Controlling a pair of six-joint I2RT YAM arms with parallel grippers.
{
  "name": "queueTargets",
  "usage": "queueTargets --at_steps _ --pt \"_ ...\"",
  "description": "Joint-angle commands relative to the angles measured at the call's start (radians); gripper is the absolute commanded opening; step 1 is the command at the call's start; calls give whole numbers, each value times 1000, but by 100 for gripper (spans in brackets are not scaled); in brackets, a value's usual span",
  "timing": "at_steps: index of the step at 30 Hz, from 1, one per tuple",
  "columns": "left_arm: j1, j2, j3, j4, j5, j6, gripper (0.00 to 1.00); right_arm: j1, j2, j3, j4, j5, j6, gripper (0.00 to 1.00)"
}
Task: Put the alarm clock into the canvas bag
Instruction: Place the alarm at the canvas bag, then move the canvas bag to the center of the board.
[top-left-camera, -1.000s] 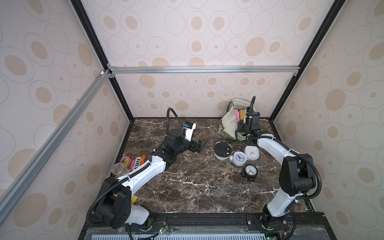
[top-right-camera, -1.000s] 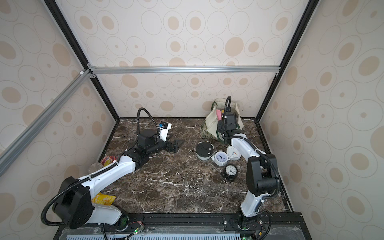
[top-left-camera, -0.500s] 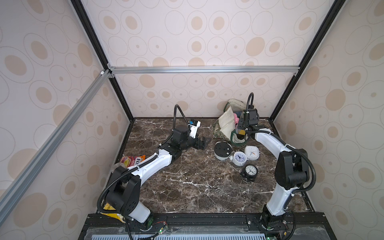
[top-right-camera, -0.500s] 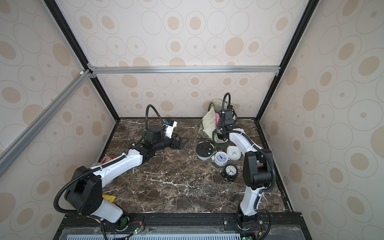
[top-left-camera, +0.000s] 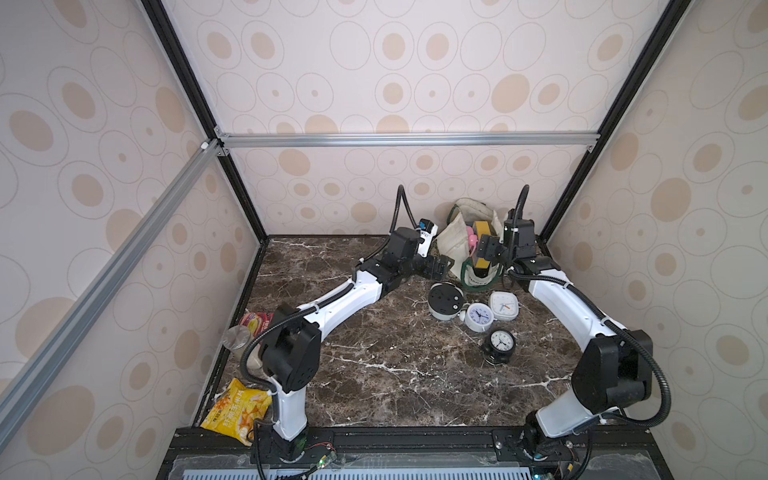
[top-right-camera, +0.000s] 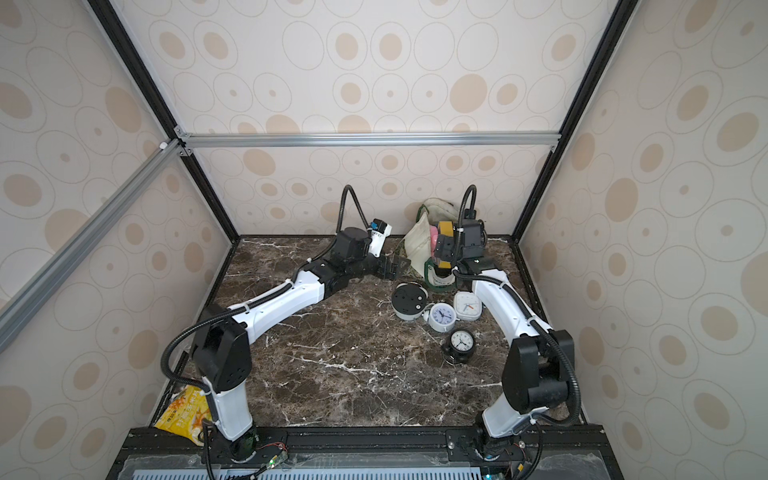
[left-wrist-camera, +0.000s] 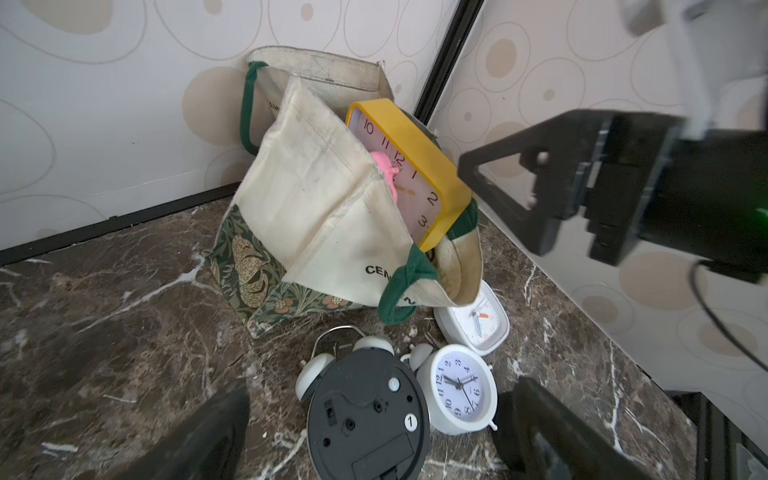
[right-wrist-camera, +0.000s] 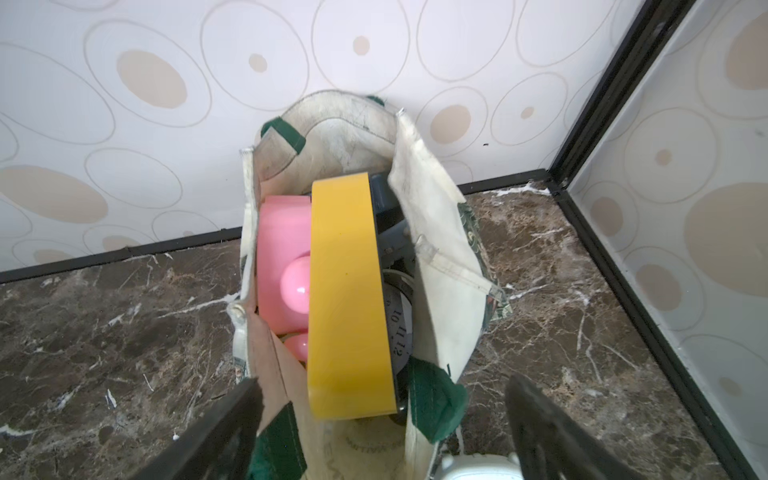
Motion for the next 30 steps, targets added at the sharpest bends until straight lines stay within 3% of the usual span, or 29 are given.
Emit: queueTargets --at_steps 1,4,5,7,8,10,14,20,26,30 --pt "-39 115 185 -128 -154 8 98 -18 -19 -23 -38 44 31 94" --pt "-36 229 316 -137 -195 -67 99 -68 29 32 -117 -2 82 92" --pt "-18 259 336 -122 -150 -110 98 -79 37 41 -124 -15 89 91" --pt "39 301 324 4 50 -217 98 -98 48 44 -104 -49 93 90" --pt "46 320 344 23 70 -244 98 -103 59 55 -113 -55 94 89" --pt "28 395 523 -104 -30 -201 98 -108 86 88 -138 -52 102 88" --pt "16 517 767 -224 -57 -192 98 -120 101 87 -105 -86 126 83" --pt "15 500 713 -135 -69 -215 96 -172 77 40 -33 -155 197 79" --pt "-1 516 657 72 58 -234 98 -203 138 63 -25 -239 225 75" --pt "-10 545 696 48 22 -235 97 -203 184 66 -6 -282 220 73"
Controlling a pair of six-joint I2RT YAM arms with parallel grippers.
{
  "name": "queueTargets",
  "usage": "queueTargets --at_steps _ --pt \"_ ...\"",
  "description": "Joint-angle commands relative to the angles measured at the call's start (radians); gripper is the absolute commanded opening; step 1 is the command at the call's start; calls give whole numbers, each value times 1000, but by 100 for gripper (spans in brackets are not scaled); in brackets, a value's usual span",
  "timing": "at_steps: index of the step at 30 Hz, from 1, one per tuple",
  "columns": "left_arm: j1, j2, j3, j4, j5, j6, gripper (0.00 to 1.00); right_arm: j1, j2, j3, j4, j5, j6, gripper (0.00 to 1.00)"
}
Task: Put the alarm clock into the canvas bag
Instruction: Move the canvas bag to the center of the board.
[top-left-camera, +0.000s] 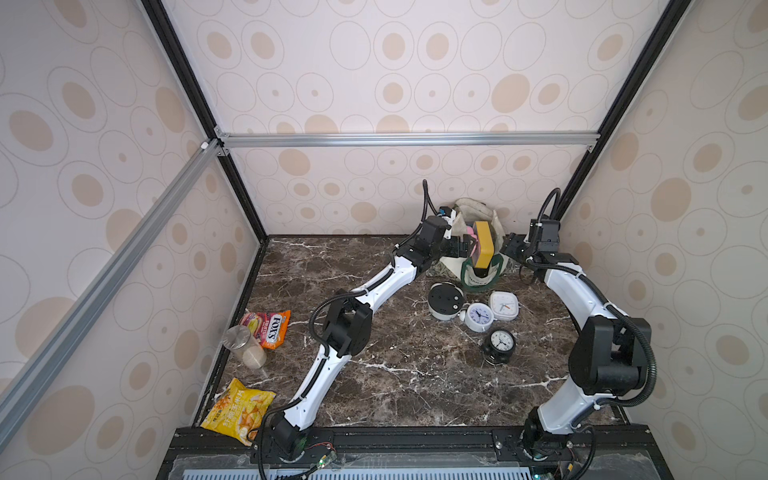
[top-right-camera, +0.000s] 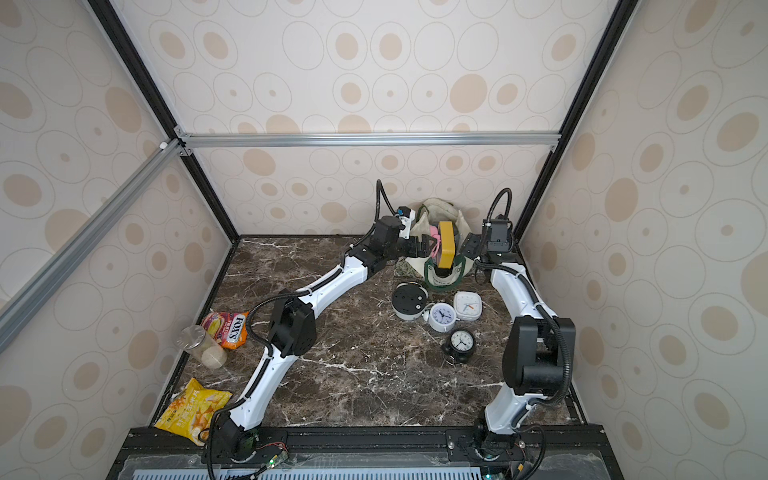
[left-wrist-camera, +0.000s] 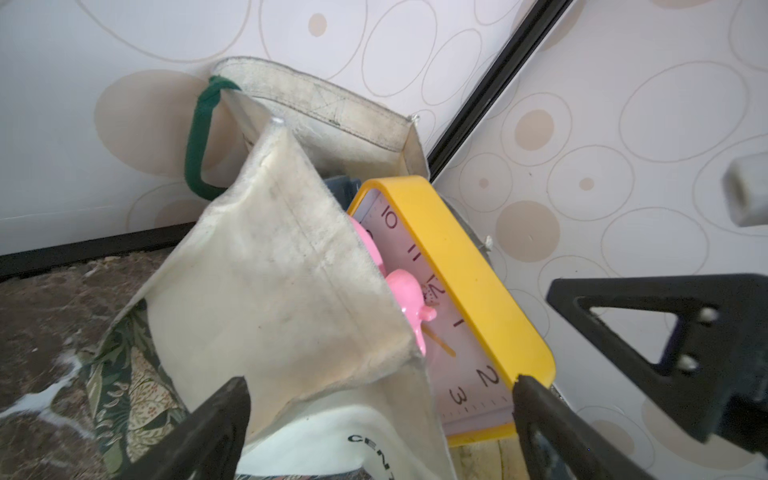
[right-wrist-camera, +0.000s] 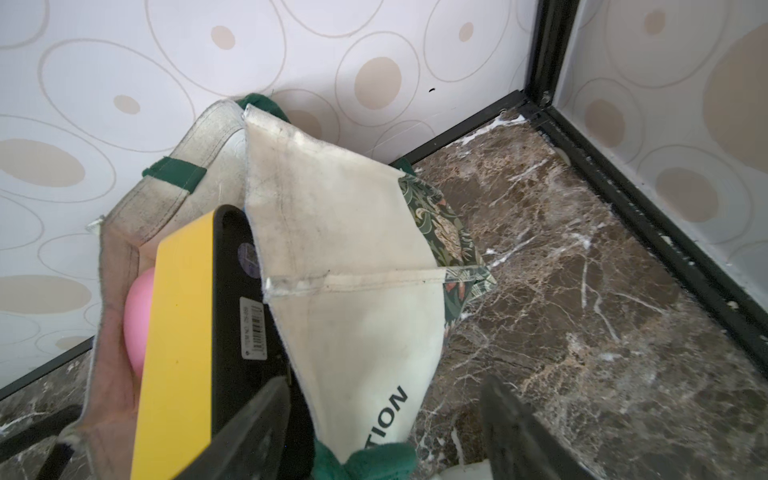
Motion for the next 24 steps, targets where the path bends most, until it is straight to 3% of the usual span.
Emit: queueTargets --at_steps 1,10,12,16,18,22,24 --pt "-11 20 54 33 -13 -17 97 5 53 21 -3 -60 18 73" --pt "-11 70 64 0 -89 14 94 21 102 7 26 -137 24 70" --pt "-11 77 64 -8 -102 19 91 30 112 13 29 -161 20 61" --pt "-7 79 65 -44 -173 24 80 51 109 10 49 -207 14 24" --pt "-1 71 62 -65 -203 19 73 64 103 5 49 -222 11 12" --pt "0 36 27 -80 -260 27 59 78 100 -10 63 -276 22 0" --pt "0 25 7 -74 -275 30 50 83 96 -21 72 -280 25 0"
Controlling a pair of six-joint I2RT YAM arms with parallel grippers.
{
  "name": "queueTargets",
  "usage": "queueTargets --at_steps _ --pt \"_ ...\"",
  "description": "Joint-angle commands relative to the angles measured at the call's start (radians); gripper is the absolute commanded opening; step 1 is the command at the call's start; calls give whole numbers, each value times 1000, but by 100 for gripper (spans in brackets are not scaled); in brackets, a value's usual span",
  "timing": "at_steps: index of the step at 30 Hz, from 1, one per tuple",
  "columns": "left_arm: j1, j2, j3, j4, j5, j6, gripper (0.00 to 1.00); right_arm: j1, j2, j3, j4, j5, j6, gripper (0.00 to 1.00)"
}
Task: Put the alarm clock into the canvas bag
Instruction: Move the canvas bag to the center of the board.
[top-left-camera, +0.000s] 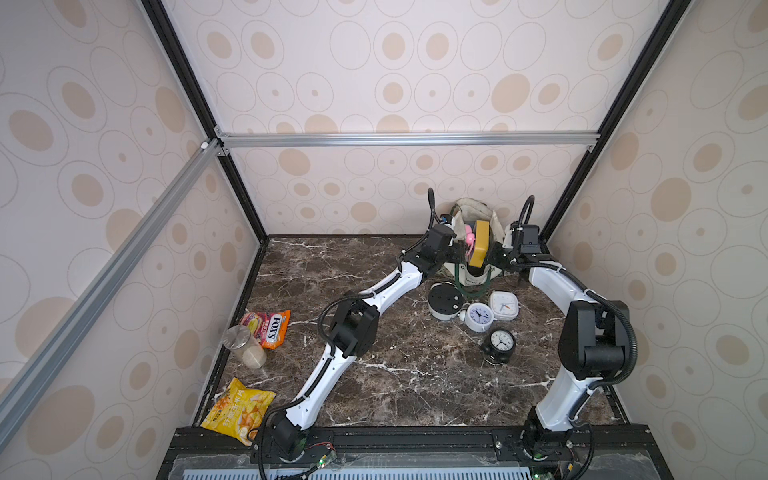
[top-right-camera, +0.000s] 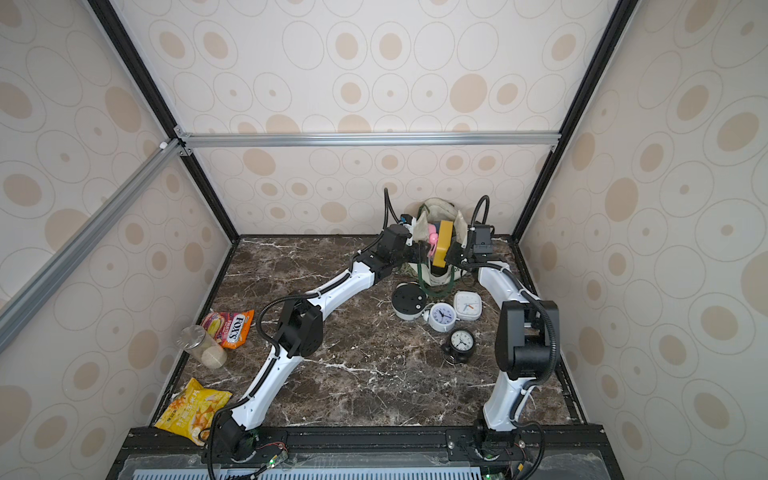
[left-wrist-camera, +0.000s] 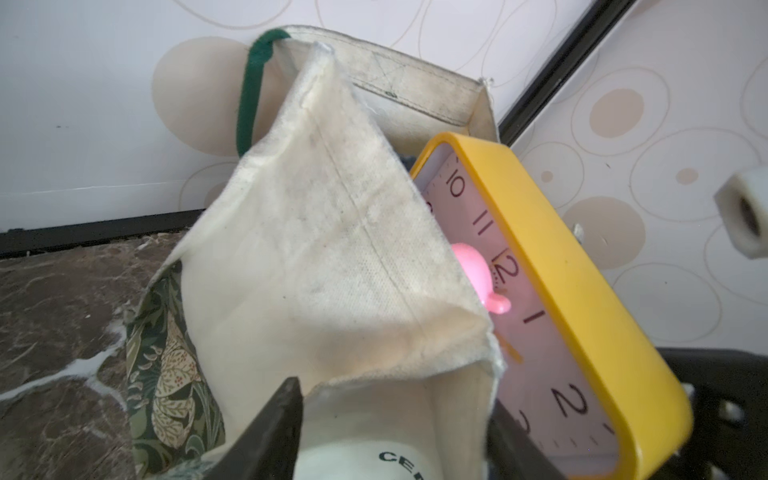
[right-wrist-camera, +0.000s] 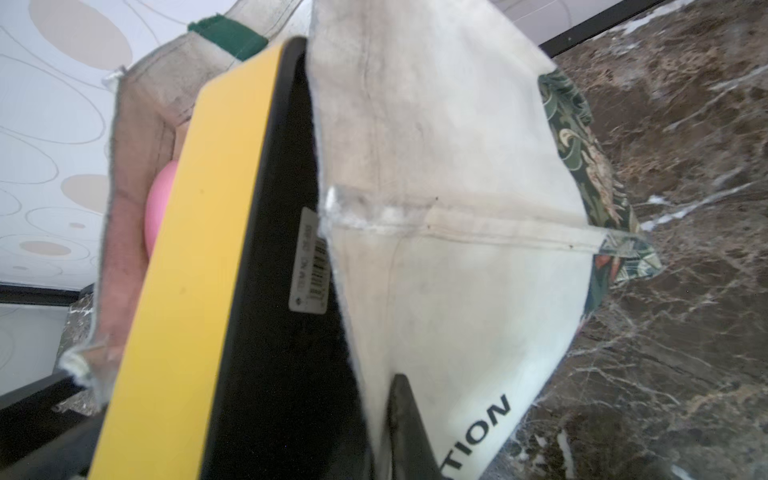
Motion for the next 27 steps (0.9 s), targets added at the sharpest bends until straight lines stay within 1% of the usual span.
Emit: queueTargets --at_steps 1,4,7,9,12,14,18,20,22,23,25,27 --pt "12 -39 -12 -54 -89 13 43 22 -3 -21 36 -77 11 0" --pt "21 -28 10 -88 -103 4 22 22 -13 -26 28 -74 10 0" --pt "31 -35 8 -113 -108 -2 7 22 -40 -46 36 -29 5 0" --pt "41 -58 -18 -108 -95 -14 0 20 -51 -44 26 0 0 0" --pt "60 -113 -81 -79 -62 -32 0 17 -75 -48 20 40 0 0" --pt "69 -149 -116 -81 -89 -26 0 16 -97 -54 24 66 -1 0" --pt "89 -231 -173 -122 -227 -6 0 16 -160 -73 43 127 -3 0" --pt "104 -278 -218 -110 -257 1 0 17 -188 -76 51 136 -5 0" --pt "124 -325 -281 -53 -233 8 0 18 -193 -63 59 119 -3 0" --pt "133 -335 -290 -42 -221 9 0 19 -189 -48 59 109 -1 0" --pt "150 -340 -264 -55 -206 22 0 23 -187 -23 52 100 10 0" --pt "163 -342 -234 -73 -213 43 0 38 -202 -31 89 106 12 0"
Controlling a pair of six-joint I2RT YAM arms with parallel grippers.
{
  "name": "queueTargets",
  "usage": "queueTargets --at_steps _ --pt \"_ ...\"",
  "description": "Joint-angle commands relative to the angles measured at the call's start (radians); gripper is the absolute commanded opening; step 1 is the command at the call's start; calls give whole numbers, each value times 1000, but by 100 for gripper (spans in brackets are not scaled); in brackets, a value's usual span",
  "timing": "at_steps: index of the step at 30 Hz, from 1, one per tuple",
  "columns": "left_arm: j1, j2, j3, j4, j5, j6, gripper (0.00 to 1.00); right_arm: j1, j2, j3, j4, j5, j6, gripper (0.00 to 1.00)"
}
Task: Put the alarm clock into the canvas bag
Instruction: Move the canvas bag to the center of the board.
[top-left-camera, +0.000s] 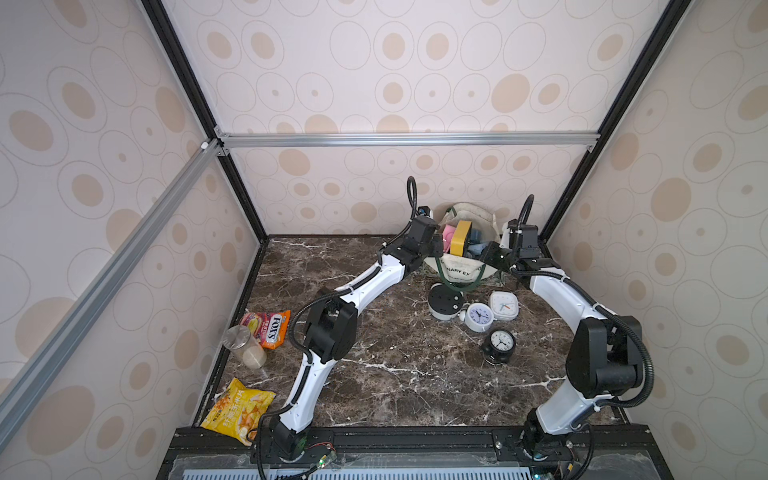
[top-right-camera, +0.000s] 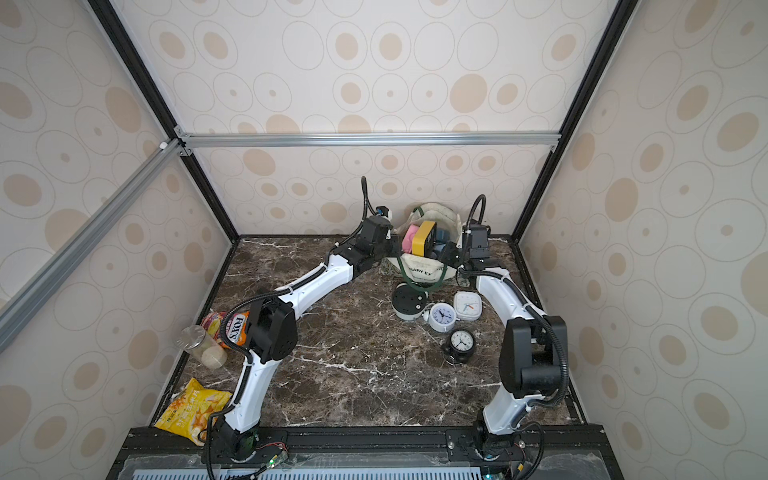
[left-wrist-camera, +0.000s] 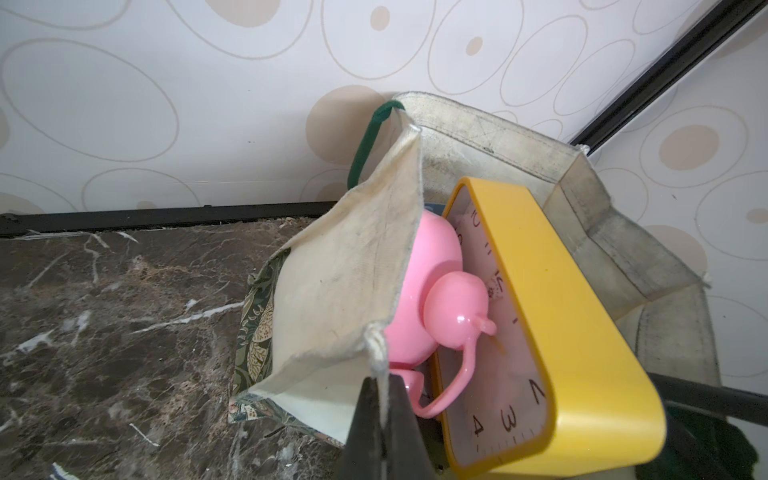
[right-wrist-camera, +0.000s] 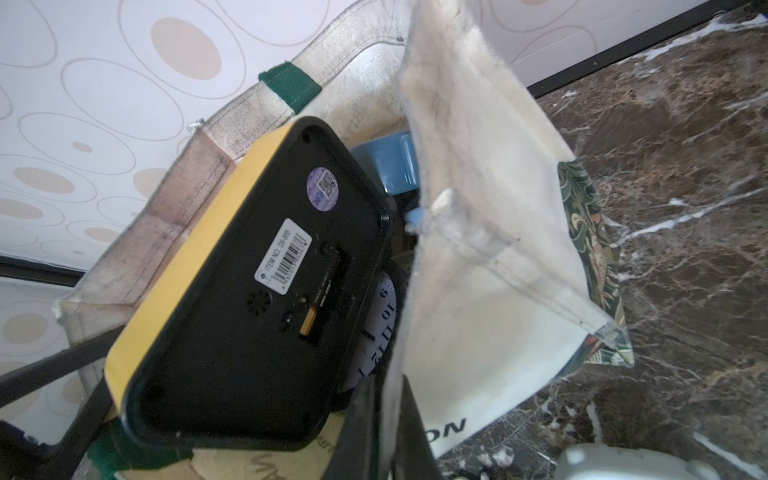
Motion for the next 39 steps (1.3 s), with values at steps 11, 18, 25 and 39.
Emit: queueTargets --at_steps 11,18,25,39 --pt "222 -102 123 -71 -164 100 0 144 -35 52 299 15 2 0" --pt "271 -397 -251 -5 -245 113 0 253 16 136 264 -52 -6 0" --pt "300 -785 -722 39 -329 108 0 339 42 151 243 -261 -19 0" --pt "115 -1244 -1282 -83 -243 -48 2 413 -166 -304 310 -328 -45 0"
